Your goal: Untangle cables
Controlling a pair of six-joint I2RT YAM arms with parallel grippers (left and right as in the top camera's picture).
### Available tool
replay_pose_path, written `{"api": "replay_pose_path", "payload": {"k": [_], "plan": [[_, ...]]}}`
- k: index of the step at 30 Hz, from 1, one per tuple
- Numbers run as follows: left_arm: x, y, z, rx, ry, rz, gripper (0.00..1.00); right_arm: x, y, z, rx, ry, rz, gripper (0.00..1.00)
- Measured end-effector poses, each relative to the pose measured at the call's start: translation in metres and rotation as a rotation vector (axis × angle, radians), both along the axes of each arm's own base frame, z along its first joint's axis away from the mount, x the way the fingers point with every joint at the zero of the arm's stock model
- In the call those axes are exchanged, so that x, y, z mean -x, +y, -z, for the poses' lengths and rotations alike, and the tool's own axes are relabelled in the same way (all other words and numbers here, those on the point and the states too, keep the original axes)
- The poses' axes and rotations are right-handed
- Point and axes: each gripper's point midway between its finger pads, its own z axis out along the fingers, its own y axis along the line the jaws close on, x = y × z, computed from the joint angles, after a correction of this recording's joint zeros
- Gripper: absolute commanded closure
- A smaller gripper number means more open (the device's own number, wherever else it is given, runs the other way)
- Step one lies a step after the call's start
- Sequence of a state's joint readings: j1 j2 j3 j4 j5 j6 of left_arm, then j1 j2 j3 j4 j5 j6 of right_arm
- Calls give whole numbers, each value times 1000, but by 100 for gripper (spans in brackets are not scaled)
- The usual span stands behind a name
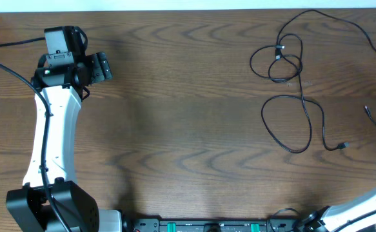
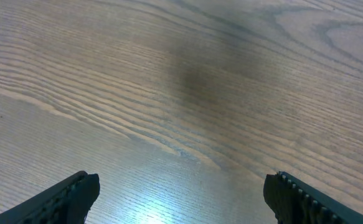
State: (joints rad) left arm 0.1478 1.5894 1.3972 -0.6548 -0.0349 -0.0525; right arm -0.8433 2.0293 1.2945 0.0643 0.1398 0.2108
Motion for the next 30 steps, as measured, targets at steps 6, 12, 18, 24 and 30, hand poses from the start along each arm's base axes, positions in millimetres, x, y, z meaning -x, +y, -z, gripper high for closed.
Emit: {"api": "replay_pose_path", "payload": {"k": [6,12,18,24,30], "plan": [[0,0,0,0,0,0,10,23,-7,-2,-58,-17,41,1],[0,0,0,0,0,0,10,5,22,-65,-37,-98,-110,1],[0,0,0,0,0,0,10,-45,100,-127,-111,-308,-482,1],[0,0,0,0,0,0,10,-81,170,-127,-275,-401,-727,1],[0,0,0,0,0,0,10,-125,225,-105,-354,-403,-814,1]]}}
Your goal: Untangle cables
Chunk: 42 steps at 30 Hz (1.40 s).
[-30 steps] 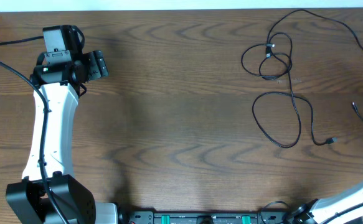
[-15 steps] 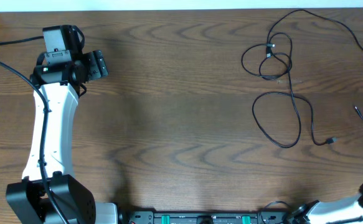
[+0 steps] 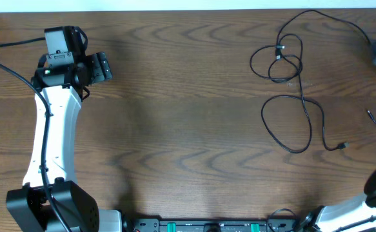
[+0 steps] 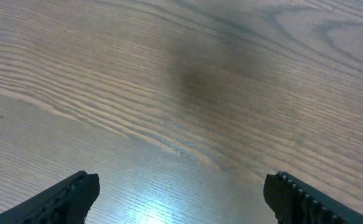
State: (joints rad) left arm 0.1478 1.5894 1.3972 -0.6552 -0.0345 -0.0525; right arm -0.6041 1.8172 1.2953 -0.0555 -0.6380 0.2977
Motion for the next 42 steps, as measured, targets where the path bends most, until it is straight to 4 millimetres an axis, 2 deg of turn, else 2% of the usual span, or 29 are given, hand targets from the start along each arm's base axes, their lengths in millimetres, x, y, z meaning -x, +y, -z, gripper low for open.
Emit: {"api": "replay_pose_path", "payload": {"k": [5,8,12,14,15,17,22,27,31,34,36,38,39,42], "plan": [[0,0,0,0,0,0,10,-48,60,33,-21,25,-35,1],[0,0,0,0,0,0,10,-73,87,53,-22,11,-25,1],[0,0,0,0,0,0,10,-104,126,90,-51,-17,-19,1],[0,0,0,0,0,0,10,-118,147,117,-87,-50,-15,1],[0,0,0,0,0,0,10,-123,149,119,-92,-82,-12,1],[0,0,0,0,1,0,10,-133,157,137,-125,-134,14,1],[0,0,0,2,0,1,10,-145,158,135,-164,-226,70,1],[0,0,0,2,0,1,10,-148,154,137,-176,-223,97,5],[0,0,0,2,-1,1,10,-148,152,138,-180,-217,91,12],[0,0,0,2,0,1,10,-148,153,140,-186,-206,65,12],[0,0,0,2,0,1,10,-149,154,145,-178,-149,40,9],[0,0,0,2,-1,1,10,-142,156,158,-127,19,11,5],[0,0,0,2,0,2,10,-141,157,157,-115,43,0,1],[0,0,0,2,-1,1,10,-132,156,155,-13,172,-41,1]]}}
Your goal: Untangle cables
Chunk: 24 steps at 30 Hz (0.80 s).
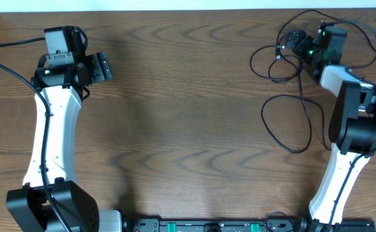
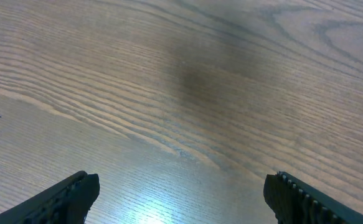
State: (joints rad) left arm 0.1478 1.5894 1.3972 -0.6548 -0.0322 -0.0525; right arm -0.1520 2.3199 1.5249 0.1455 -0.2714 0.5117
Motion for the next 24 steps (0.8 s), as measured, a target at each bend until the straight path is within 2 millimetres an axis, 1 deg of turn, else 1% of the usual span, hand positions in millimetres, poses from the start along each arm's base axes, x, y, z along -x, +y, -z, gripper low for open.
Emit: {"api": "replay_pose_path", "payload": {"k": [4,8,9,10,11,13,15,19,22,24], "plan": [[0,0,0,0,0,0,10,11,2,4,137,144,-64,1],[0,0,0,0,0,0,10,14,8,-3,262,212,-111,1],[0,0,0,0,0,0,10,12,13,-8,301,214,-128,1],[0,0,0,0,0,0,10,7,21,-15,346,201,-150,1],[0,0,0,0,0,0,10,6,28,-17,363,201,-164,1],[0,0,0,0,0,0,10,8,38,-17,389,211,-188,1],[0,0,0,0,0,0,10,12,55,-13,412,227,-221,1],[0,0,0,0,0,0,10,14,76,-12,456,232,-252,1],[0,0,0,0,0,0,10,14,88,-13,483,225,-272,1],[0,0,0,0,0,0,10,13,91,-14,491,216,-280,1]]}}
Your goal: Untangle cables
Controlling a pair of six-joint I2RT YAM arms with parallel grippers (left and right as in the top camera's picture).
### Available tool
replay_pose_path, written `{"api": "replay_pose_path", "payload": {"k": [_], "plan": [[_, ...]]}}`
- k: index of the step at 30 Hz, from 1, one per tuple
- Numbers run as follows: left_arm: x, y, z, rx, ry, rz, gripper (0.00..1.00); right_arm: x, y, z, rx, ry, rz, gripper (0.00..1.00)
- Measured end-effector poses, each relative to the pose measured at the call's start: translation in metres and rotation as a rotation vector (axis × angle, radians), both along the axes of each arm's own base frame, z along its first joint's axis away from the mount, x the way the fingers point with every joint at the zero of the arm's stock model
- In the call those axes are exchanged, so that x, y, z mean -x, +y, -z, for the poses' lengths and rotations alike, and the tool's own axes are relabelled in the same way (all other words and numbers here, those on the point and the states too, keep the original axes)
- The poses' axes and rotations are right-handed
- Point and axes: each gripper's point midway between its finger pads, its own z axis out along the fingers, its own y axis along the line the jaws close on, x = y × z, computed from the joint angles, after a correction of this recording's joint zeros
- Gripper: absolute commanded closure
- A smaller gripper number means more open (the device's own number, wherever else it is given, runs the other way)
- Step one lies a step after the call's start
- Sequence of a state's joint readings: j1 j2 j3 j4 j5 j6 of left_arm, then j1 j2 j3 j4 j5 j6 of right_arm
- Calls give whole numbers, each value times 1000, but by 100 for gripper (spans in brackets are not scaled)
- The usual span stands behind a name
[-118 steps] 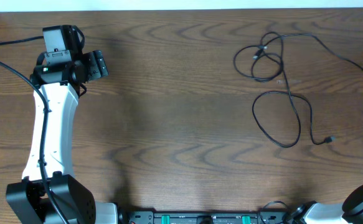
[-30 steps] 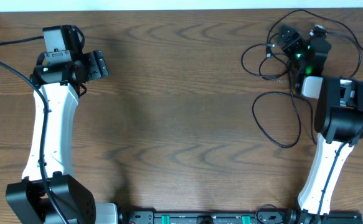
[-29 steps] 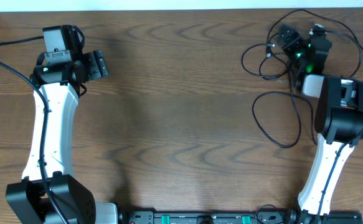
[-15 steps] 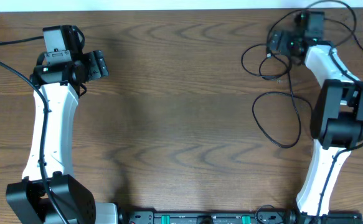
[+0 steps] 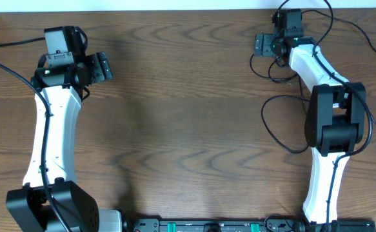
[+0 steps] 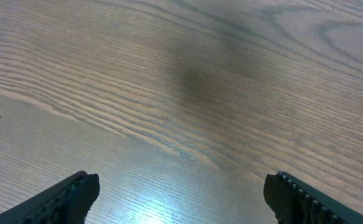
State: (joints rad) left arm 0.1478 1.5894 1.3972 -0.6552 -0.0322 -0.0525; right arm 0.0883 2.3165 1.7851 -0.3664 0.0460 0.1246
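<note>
Thin black cables lie tangled at the table's far right in the overhead view: a small knot of loops (image 5: 260, 69) and below it a bigger loop (image 5: 263, 117); one strand (image 5: 362, 29) runs off to the right edge. My right arm reaches up over them, and its gripper (image 5: 263, 45) sits at the top left of the knot; whether anything is in it does not show. At the far left my left gripper (image 5: 101, 66) is away from the cables. The left wrist view shows that gripper (image 6: 181, 183) wide open over bare wood.
The brown wooden table (image 5: 188, 129) fills the view. My right arm's white links (image 5: 333, 116) lie across the bigger loop's right side and hide the plug end. A black rail (image 5: 207, 225) runs along the near edge.
My right gripper has moved left, from the right side of the knot to its top left, and the arm now leans further over the cables. The left arm has not moved.
At first the cables lay alone, with only a bit of the right arm at the bottom right corner. Then the gripper showed at the right edge. Later it was at the knot, and now at the knot's top left. The left gripper stayed open throughout.
</note>
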Motion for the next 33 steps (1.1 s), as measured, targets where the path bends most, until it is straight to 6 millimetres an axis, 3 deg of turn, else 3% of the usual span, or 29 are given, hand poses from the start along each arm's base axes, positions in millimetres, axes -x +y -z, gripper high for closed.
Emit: {"api": "replay_pose_path", "payload": {"k": [15,25,33], "plan": [[0,0,0,0,0,0,10,-24,25,-24,-81,-142,-142,1],[0,0,0,0,0,0,10,-22,31,18,-96,-85,-159,1],[0,0,0,0,0,0,10,-22,35,24,-87,-81,-164,1]]}}
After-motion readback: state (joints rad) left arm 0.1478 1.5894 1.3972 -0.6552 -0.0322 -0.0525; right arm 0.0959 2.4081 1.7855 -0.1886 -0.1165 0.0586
